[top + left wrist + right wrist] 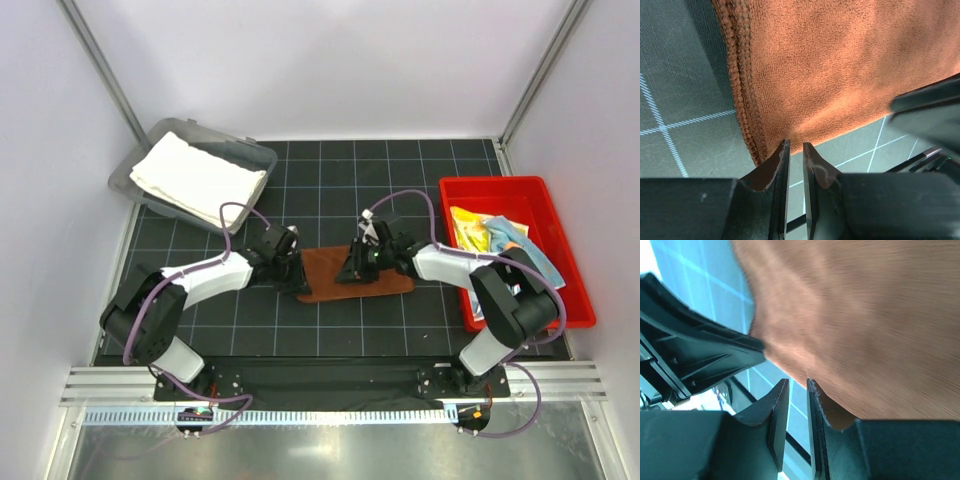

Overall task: Fold and stack the towels
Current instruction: Neatly place the folded towel into the bin

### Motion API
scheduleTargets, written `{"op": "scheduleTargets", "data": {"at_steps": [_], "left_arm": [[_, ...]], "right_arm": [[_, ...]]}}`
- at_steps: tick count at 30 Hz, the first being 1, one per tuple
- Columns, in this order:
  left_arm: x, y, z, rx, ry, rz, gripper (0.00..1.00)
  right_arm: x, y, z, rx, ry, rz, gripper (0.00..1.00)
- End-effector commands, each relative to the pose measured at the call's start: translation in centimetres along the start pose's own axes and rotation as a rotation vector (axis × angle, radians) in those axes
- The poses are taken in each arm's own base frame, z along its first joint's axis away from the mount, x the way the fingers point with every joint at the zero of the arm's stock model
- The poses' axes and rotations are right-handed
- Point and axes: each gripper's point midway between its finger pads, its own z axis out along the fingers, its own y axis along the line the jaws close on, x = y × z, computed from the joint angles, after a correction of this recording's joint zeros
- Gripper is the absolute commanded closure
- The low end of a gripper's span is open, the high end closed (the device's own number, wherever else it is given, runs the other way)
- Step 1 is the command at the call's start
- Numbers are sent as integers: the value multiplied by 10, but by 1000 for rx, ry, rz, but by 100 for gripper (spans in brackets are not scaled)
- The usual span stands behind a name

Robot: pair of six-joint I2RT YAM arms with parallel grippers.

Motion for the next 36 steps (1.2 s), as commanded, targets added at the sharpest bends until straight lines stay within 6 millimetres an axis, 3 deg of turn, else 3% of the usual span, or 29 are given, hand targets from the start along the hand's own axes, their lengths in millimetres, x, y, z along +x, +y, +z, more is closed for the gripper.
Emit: {"op": "scheduleTargets", "data": {"at_steps": [1,5,6,7,9,15,22,24,30,33,36], "left_arm": [[2,-5,-5,30,2,-30,80],[-9,5,-16,-7,-93,-47,79],[-15,3,-24,-1,-124,-42,75],[-24,5,-29,-2,-150,-51,60],[-37,5,-35,11,-194,-28,50],[-61,10,-25,5,-236,-4,43],[-61,25,8,-20,-233,-9,43],[-56,33,19,-49,-204,-16,43],[-37,34,41,-19,-125,-80,48],[-31,36,43,-31,-115,-90,54],[-29,37,44,-42,-112,-106,67]], "right_arm": [[-7,30,12,-125,-10,-63,72],[19,12,30,-123,66,-53,72],[22,8,32,-116,75,-53,72],[25,7,33,-116,82,-59,71],[30,1,33,-106,89,-65,71],[33,-5,33,-94,81,-69,72],[34,-8,36,-91,85,-69,71],[35,-10,36,-83,89,-70,72],[35,-11,36,-80,85,-72,71],[33,-10,36,-79,77,-74,71],[31,-9,36,-80,73,-71,71]]}}
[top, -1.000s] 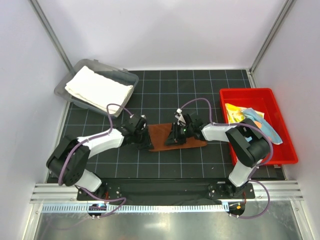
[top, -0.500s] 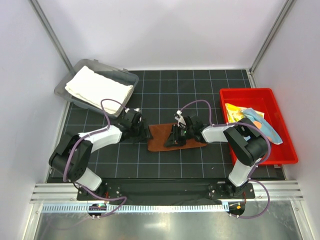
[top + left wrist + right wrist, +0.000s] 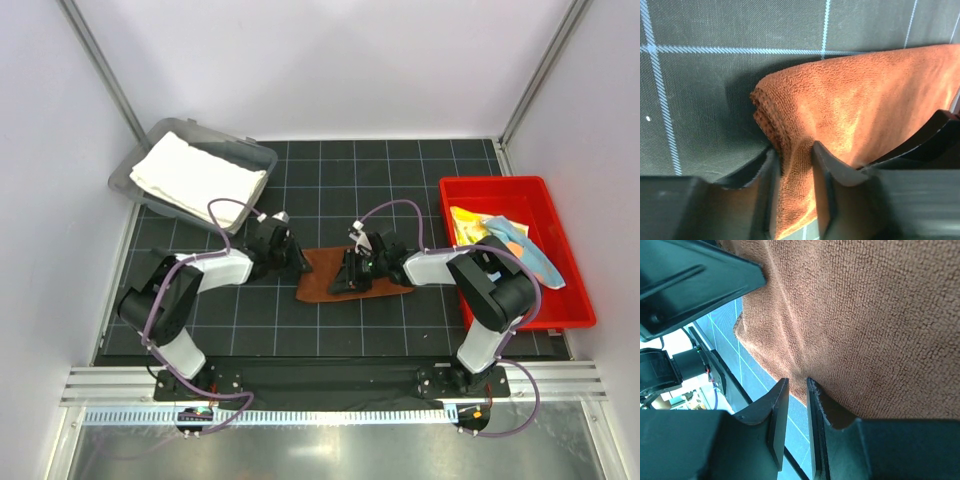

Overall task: Fold and stack the towels
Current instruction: Neatly place the folded towel into the bin

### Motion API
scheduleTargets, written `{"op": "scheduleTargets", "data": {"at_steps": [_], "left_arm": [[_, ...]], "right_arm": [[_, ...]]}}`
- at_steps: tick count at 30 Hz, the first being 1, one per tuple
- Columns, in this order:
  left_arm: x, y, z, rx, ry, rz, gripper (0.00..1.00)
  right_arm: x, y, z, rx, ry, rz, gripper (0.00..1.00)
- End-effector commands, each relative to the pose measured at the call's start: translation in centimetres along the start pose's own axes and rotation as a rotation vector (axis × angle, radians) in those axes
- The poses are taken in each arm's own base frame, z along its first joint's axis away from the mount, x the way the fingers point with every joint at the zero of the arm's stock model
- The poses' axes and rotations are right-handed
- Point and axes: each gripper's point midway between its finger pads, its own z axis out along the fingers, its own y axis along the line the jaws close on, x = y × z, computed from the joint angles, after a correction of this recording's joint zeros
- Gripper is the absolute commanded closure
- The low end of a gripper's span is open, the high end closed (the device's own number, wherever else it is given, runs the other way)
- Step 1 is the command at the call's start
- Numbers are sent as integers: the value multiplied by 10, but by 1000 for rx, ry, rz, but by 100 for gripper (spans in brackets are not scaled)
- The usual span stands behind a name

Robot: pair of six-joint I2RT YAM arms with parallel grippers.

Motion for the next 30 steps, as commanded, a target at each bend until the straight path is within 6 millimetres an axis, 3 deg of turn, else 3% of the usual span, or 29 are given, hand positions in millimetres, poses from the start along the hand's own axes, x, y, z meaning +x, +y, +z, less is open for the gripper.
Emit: {"op": "scheduleTargets", "data": {"at_steps": [1,4,5,7,8,9,10,11,12,13,15,16,17,21,24,30], "left_arm": [[33,35,6,-128,94,-25,78],[23,38,1,-196,88,3,97],[23,41,-5,-234,106,19,100],[4,30,-9,-242,80,81,100],[5,34,-15,-276,108,98,100],[-9,20,-17,-261,87,121,100],[-12,17,-20,-266,97,147,100],[-15,28,-26,-328,104,195,100],[-22,26,-29,-338,97,224,100],[-34,19,-33,-343,75,249,100],[-44,29,-44,-427,75,325,100],[-61,22,-50,-449,37,346,100],[-64,27,-58,-488,50,374,100],[-110,24,-83,-604,-14,538,100],[-144,18,-104,-692,-94,613,100],[-219,31,-134,-891,-227,755,100]], "right_arm": [[2,-5,3,20,-5,-24,71],[-2,2,0,7,-13,-25,71],[-5,7,-2,0,-21,-25,71],[-14,26,-11,-39,-52,-38,68],[-19,35,-16,-45,-64,-43,64],[-23,42,-22,-48,-79,-53,54],[-33,59,-35,-68,-125,-92,47],[-36,66,-43,-60,-131,-99,11],[-41,73,-51,-54,-152,-117,0],[-46,75,-57,-29,-176,-127,0],[-53,90,-77,-14,-213,-171,0],[-56,93,-82,-7,-228,-179,0],[-59,98,-91,5,-254,-193,0],[-68,103,-109,18,-317,-197,0],[-73,106,-119,15,-348,-209,0],[-82,94,-129,38,-367,-209,0]]}}
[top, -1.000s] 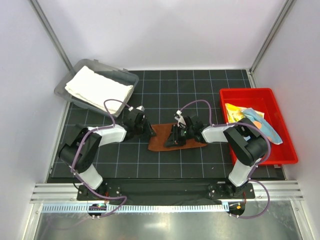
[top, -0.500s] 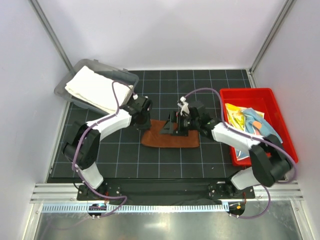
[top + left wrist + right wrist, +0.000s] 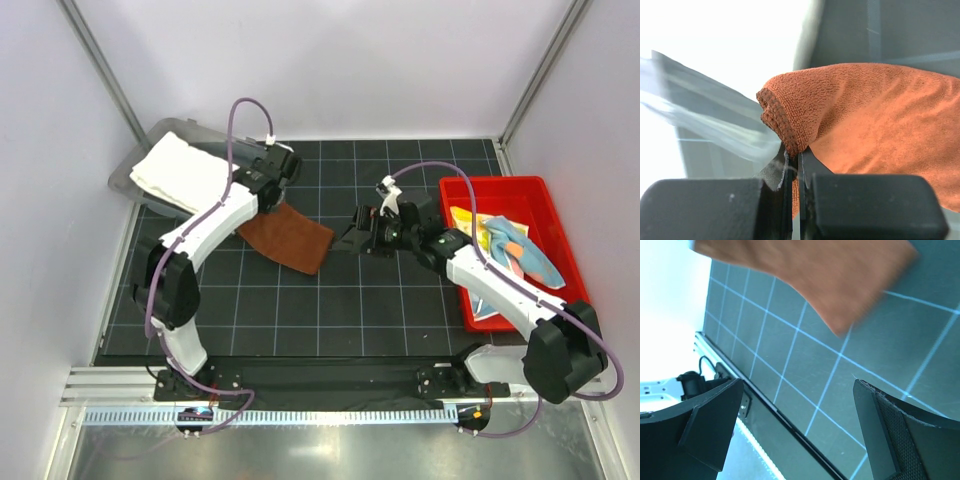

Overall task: Fold and stack the towels
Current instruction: Neatly place the folded towel into the bin

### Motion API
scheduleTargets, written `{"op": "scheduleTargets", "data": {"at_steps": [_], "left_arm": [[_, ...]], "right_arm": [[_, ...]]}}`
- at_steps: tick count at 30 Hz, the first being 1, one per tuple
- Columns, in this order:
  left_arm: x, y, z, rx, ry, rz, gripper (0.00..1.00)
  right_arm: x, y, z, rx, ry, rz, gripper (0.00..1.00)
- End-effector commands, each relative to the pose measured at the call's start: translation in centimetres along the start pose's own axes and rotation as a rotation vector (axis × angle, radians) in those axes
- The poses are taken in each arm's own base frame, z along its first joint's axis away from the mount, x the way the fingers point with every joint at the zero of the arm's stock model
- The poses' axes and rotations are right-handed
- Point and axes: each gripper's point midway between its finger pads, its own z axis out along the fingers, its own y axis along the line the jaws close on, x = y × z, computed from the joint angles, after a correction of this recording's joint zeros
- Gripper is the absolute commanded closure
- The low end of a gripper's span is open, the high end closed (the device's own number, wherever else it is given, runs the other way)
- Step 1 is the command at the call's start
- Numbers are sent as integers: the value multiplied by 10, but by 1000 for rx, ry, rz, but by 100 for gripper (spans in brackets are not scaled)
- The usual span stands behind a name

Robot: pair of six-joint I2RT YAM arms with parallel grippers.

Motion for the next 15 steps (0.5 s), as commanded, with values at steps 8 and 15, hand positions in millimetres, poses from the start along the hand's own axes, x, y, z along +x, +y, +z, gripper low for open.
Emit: {"op": "scheduleTargets", "data": {"at_steps": [8,15], "left_arm": [[-69,134,49,-350,-45,163,100],[-100,182,86,-459,-88,150,100]], "right_arm": [[-22,-33,-10,25,-37,13,0],[-28,-54,-11,45,-41,41,0]]}}
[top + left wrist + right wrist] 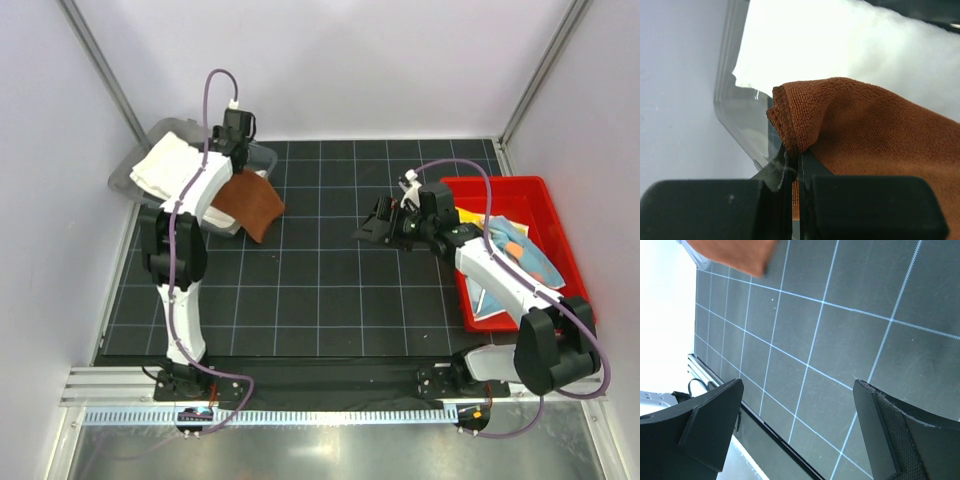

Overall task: Fold and stack the towels
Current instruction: Neatly place the folded towel into the bin

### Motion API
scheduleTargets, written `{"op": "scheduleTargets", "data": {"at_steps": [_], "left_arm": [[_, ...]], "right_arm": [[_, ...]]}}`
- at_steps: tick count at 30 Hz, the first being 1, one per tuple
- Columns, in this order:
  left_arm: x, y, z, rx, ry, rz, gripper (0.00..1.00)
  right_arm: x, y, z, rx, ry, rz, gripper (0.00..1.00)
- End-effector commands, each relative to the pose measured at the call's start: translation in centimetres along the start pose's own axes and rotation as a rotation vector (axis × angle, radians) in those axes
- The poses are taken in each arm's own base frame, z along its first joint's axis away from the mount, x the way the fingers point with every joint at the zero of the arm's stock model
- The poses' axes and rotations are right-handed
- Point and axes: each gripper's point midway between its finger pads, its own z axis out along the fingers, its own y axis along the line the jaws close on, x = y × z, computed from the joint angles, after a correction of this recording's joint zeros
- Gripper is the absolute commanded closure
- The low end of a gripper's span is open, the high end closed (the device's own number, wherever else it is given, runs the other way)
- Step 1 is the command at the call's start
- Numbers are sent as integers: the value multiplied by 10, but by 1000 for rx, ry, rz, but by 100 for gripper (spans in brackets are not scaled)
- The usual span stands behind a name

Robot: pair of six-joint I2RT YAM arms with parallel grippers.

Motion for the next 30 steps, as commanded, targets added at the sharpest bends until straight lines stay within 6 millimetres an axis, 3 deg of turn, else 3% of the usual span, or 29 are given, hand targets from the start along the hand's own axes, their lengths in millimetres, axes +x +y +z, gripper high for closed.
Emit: {"op": "scheduleTargets", "data": {"at_steps": [1,3,5,8,9,10,12,17,18,20,21,22,23,26,27,29,30], "left_arm": [[-33,45,17,-131,-104,-61,100],[-39,49,32,-101,-144,-82,100],[-53,69,42,-131,-203,-129,100],[-57,69,69,-162,-190,-90,100],[-66,82,71,-186,-208,-97,100],[-61,74,87,-189,-183,-49,100],[-60,86,100,-219,-187,-46,100],[-48,78,140,-175,-194,-46,100],[-53,85,142,-194,-211,-63,100],[-46,71,158,-189,-191,-62,99],[-36,84,168,-214,-170,-82,97],[-40,93,168,-246,-173,-101,92],[-35,97,169,-287,-147,-107,72],[-55,121,147,-362,-194,-219,29],[-62,134,128,-376,-207,-296,25],[-89,109,92,-285,-256,-326,18],[-91,92,78,-225,-246,-317,16]], "right_arm": [[-3,1,1,-33,-1,-30,0],[-3,-1,4,-32,11,-27,0],[-4,-3,5,-26,17,-21,0],[-3,-7,11,-15,40,-11,0],[-2,-7,12,-21,52,-11,0],[-1,-10,14,-12,63,-7,0],[-3,-13,15,-2,67,-3,0],[1,-21,18,21,113,25,0],[-2,-23,18,31,113,24,0],[-2,-28,21,53,117,31,0],[-1,-29,21,63,118,33,0],[-5,-29,22,69,110,30,0],[-9,-33,22,97,95,26,0],[-39,-34,14,185,10,3,0],[-63,-21,6,188,-51,-14,0],[-92,-22,-7,266,-149,-17,0],[-106,-43,-19,407,-216,5,0]]}}
